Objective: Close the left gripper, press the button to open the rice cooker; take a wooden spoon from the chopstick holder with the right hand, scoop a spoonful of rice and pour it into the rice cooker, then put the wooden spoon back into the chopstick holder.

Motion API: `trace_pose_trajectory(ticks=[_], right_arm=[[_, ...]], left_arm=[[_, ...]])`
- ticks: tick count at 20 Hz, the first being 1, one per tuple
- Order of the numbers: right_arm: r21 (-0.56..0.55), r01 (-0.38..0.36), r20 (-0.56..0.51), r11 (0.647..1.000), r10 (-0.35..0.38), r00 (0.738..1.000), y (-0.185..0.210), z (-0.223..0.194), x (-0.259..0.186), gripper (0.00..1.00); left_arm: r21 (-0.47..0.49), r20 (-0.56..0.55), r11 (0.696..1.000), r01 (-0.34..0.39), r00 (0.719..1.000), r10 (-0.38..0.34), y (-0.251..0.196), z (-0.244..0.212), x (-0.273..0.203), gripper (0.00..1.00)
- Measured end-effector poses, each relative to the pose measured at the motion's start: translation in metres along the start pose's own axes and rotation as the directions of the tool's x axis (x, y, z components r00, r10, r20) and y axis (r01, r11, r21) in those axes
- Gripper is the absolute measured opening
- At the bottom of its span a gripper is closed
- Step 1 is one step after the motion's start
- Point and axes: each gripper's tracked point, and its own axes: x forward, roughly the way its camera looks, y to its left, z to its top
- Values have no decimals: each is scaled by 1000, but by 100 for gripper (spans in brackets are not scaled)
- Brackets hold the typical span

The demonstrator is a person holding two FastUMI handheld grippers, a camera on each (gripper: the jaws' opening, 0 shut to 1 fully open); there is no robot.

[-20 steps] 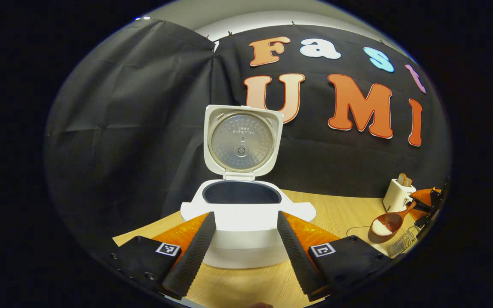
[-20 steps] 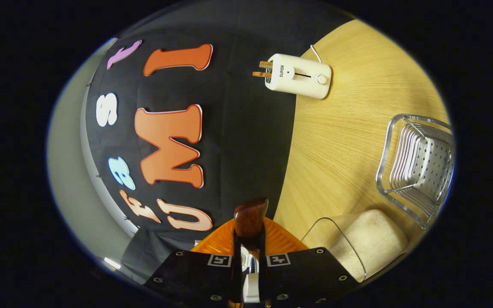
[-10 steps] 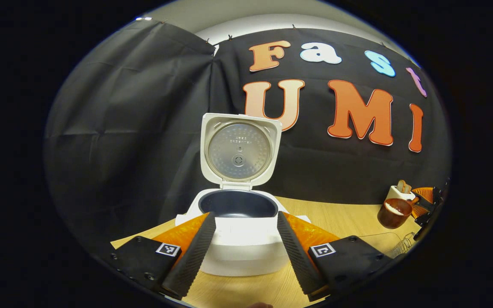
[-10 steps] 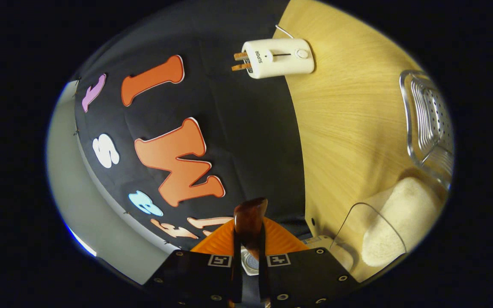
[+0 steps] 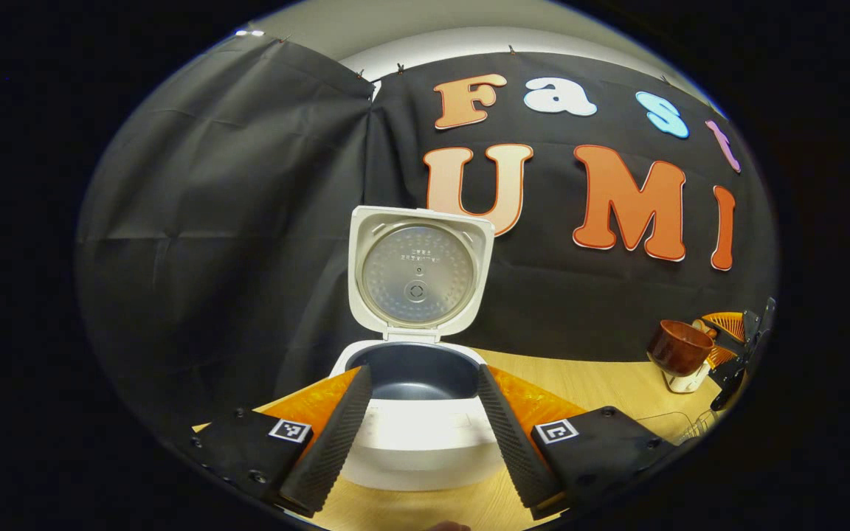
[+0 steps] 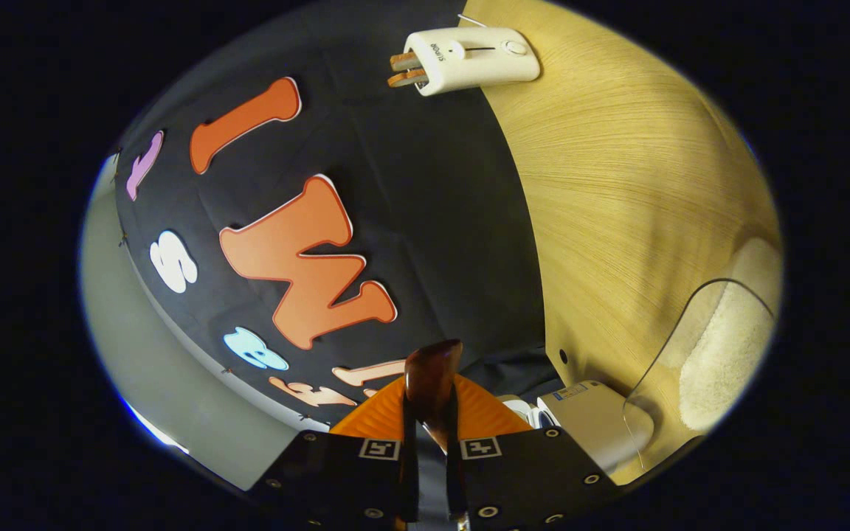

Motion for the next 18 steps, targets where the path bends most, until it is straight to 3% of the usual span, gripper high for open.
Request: trace_pose_trajectory(ticks=[10, 15, 16, 18], right_arm=[[-165, 39, -25, 986, -44, 999, 6, -69, 72, 15], [-259, -27, -120, 965, -5, 993, 19, -121, 109, 15], [-290, -37, -130, 956, -1, 991, 21, -132, 117, 10], [-382, -64, -135, 922, 13, 991, 22, -146, 131, 15]], left_arm=[[50, 13, 995, -80, 997, 80, 48, 9, 11, 96], [64, 15, 993, -98, 995, 97, 63, 8, 17, 96], [64, 12, 993, -100, 995, 99, 66, 9, 18, 94], [67, 11, 992, -106, 994, 105, 70, 7, 18, 94]])
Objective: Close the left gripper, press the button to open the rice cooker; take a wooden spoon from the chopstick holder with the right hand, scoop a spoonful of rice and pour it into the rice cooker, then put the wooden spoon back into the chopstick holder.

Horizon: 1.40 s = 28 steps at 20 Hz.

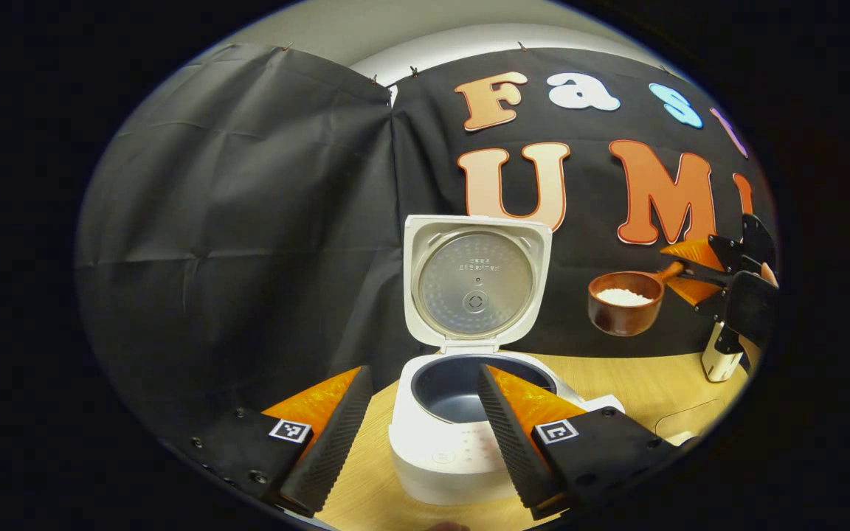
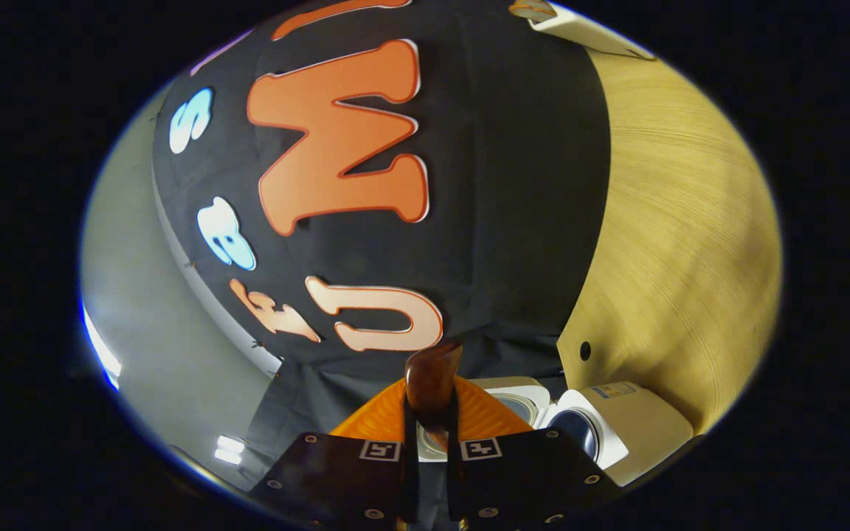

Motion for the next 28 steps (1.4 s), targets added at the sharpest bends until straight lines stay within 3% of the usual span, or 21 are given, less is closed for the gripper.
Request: trace_pose_trajectory(ticks=[6, 12, 15, 19, 28], right_arm=[[-212, -16, -27, 977, 10, 1000, -10, -35, 32, 15], [-402, -77, -83, 913, 48, 995, -1, -81, 55, 14], [-542, -119, -129, 832, 58, 990, 3, -106, 63, 15], [-696, -170, -152, 697, 87, 984, 13, -132, 64, 15], [-848, -233, -179, 476, 157, 971, 58, -145, 61, 14]], left_arm=[[5, -9, 1000, -20, 1000, 20, 12, -7, 11, 95], [15, -12, 1000, -25, 1000, 25, 19, -13, 16, 94], [14, -15, 999, -32, 999, 32, 25, -15, 18, 96], [29, -19, 999, -44, 999, 45, 31, -18, 21, 94], [40, -8, 998, -46, 999, 46, 35, -14, 27, 94]])
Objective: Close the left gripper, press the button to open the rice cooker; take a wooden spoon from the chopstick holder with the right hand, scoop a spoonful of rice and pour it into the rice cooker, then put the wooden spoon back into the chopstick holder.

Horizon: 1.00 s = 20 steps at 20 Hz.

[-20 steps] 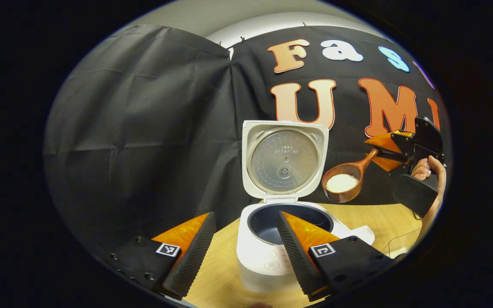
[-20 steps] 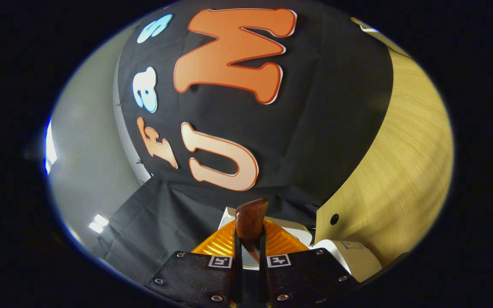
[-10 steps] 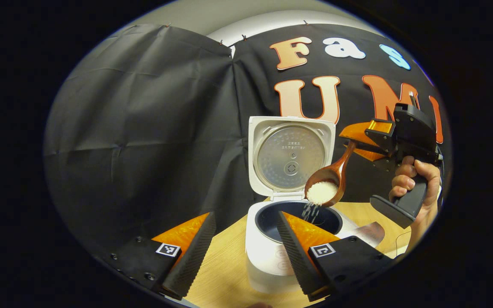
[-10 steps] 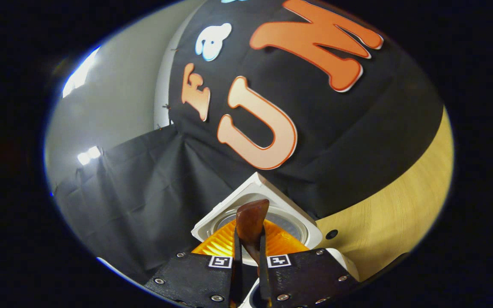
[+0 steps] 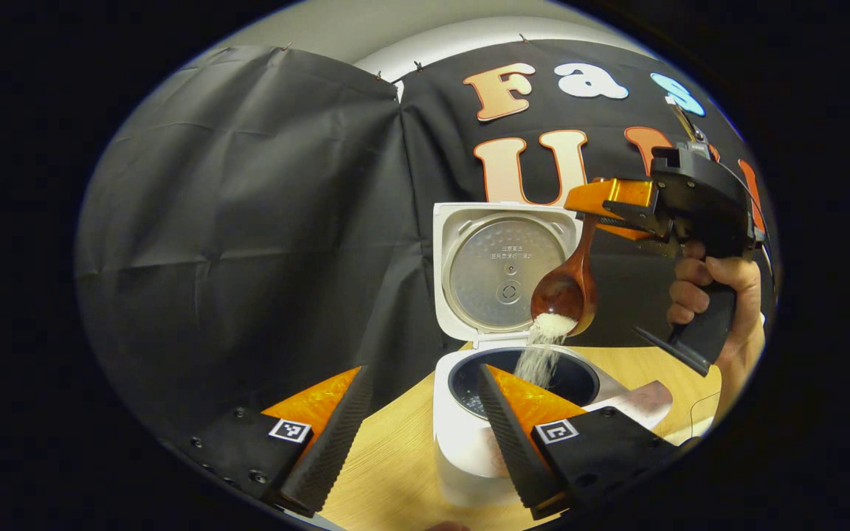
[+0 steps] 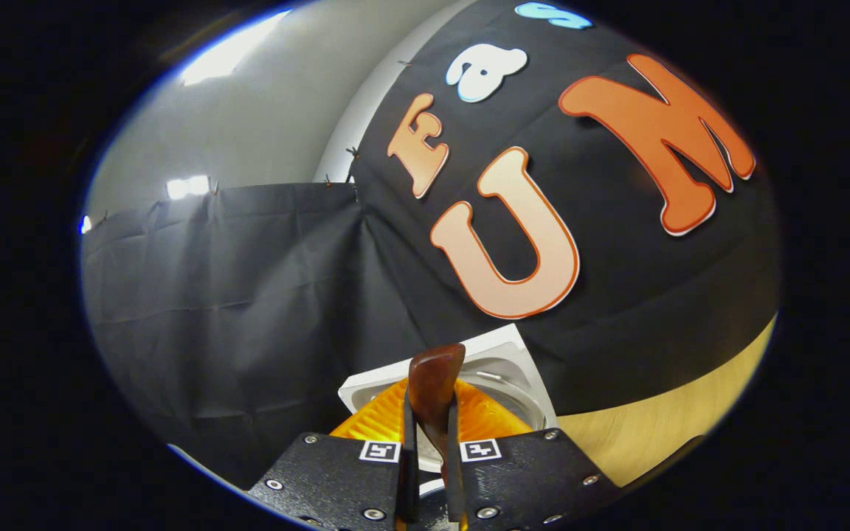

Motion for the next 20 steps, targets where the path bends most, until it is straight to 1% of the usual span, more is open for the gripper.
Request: trace_pose_trajectory(ticks=[2, 3, 4, 5, 6, 7, 9, 10, 11, 14, 17, 18, 19, 20], right_arm=[[-40, -21, -6, 999, 20, 1000, 5, -2, 11, 15], [-61, -35, -7, 998, 34, 999, 8, -2, 13, 15], [-87, -40, -5, 995, 40, 999, 9, -2, 14, 15], [-114, -58, -5, 992, 58, 998, 13, -1, 11, 14], [-147, -75, -5, 986, 75, 997, 16, -1, 8, 15], [-180, -97, -7, 979, 98, 995, 22, 0, 5, 15], [-249, -135, -12, 959, 136, 991, 32, -2, 3, 15], [-278, -157, -13, 948, 160, 987, 37, -3, 1, 15], [-283, -182, -18, 942, 185, 983, 43, -5, -2, 15], [-291, -251, -31, 923, 253, 967, 56, -4, -12, 15], [-338, -294, -34, 894, 301, 953, 64, -1, -22, 14], [-347, -314, -39, 884, 320, 946, 67, -1, -24, 15], [-353, -330, -42, 875, 338, 940, 70, 0, -27, 15], [-361, -348, -45, 865, 356, 933, 72, 1, -30, 15]], left_arm=[[1, -3, 1000, 1, 1000, -1, 0, -2, 1, 94], [2, -3, 1000, 1, 1000, -1, -1, -1, 2, 96], [3, -2, 1000, 1, 1000, -1, 0, 0, 4, 94], [5, -1, 1000, -1, 1000, 1, -1, 0, 4, 96], [11, 0, 1000, 2, 1000, -2, 0, -2, 2, 96], [17, 3, 1000, -2, 1000, 2, 0, 0, 3, 92], [21, 10, 1000, 0, 1000, 0, 0, 2, 4, 96], [23, 12, 1000, -1, 1000, 0, 0, 3, 5, 94], [22, 14, 1000, 1, 1000, -2, -1, 3, 4, 96], [18, 24, 1000, 16, 1000, -16, -5, 5, 3, 96], [20, 32, 1000, 21, 999, -21, -8, 9, 5, 96], [23, 34, 1000, 22, 999, -22, -9, 9, 3, 94], [24, 37, 999, 25, 999, -26, -11, 11, 3, 96], [25, 39, 999, 26, 999, -27, -12, 11, 3, 94]])
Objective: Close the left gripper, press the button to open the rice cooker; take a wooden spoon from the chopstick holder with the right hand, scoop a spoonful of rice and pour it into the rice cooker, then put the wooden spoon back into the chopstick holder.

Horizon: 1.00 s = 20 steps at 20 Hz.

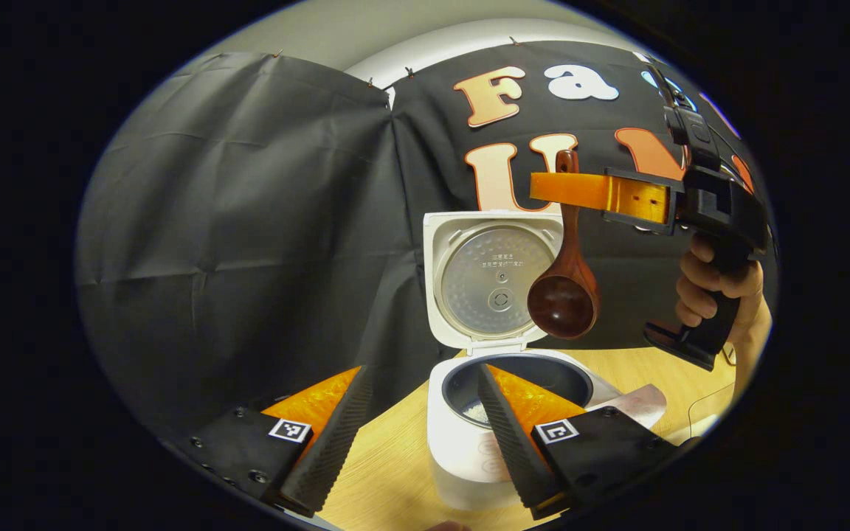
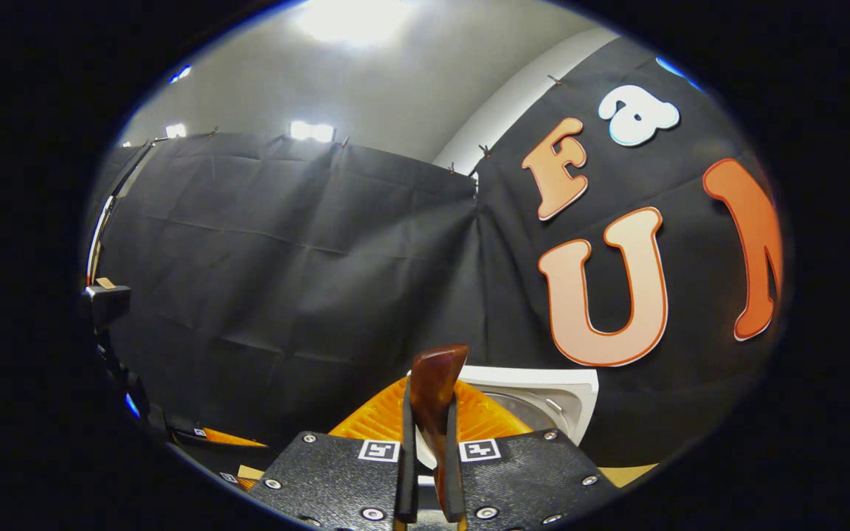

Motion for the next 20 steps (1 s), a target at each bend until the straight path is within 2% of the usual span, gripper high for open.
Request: trace_pose_trajectory(ticks=[1, 2, 4, 5, 6, 10, 12, 15, 18, 19, 20], right_arm=[[-12, -9, 3, 1000, 9, 1000, 1, 2, -2, 15], [-18, -8, 0, 1000, 8, 1000, 0, 2, -5, 14], [0, 16, 0, 1000, -16, 1000, -7, 5, -10, 15], [20, 33, 0, 999, -33, 999, -13, -1, -10, 19], [41, 62, -3, 997, -62, 998, -23, 3, -15, 15], [151, 181, -1, 972, -183, 983, -55, 18, -42, 15], [162, 230, -8, 960, -232, 973, -66, 32, -63, 15], [170, 296, -25, 940, -296, 955, -81, 41, -93, 15], [204, 380, -48, 902, -379, 924, -103, 49, -125, 15], [214, 396, -50, 893, -395, 917, -107, 52, -134, 19], [221, 411, -55, 884, -410, 910, -111, 54, -145, 15]], left_arm=[[1, 1, 1000, 1, 1000, -1, -1, 1, 0, 92], [-1, 3, 1000, 4, 1000, -4, -3, 2, -1, 96], [-7, 8, 1000, 9, 1000, -9, -5, 2, -3, 96], [-12, 10, 1000, 11, 1000, -10, -6, 3, -3, 96], [-16, 11, 1000, 15, 1000, -15, -8, 4, -2, 94], [-31, 5, 999, 33, 999, -33, -18, 0, -3, 96], [-48, -3, 998, 49, 999, -49, -27, -2, -2, 94], [-51, -14, 997, 63, 998, -64, -38, -6, -1, 96], [-58, -9, 995, 81, 997, -82, -52, -4, -3, 96], [-63, -11, 994, 84, 996, -85, -56, -3, -1, 96], [-69, -14, 994, 87, 996, -88, -61, -4, -1, 96]])
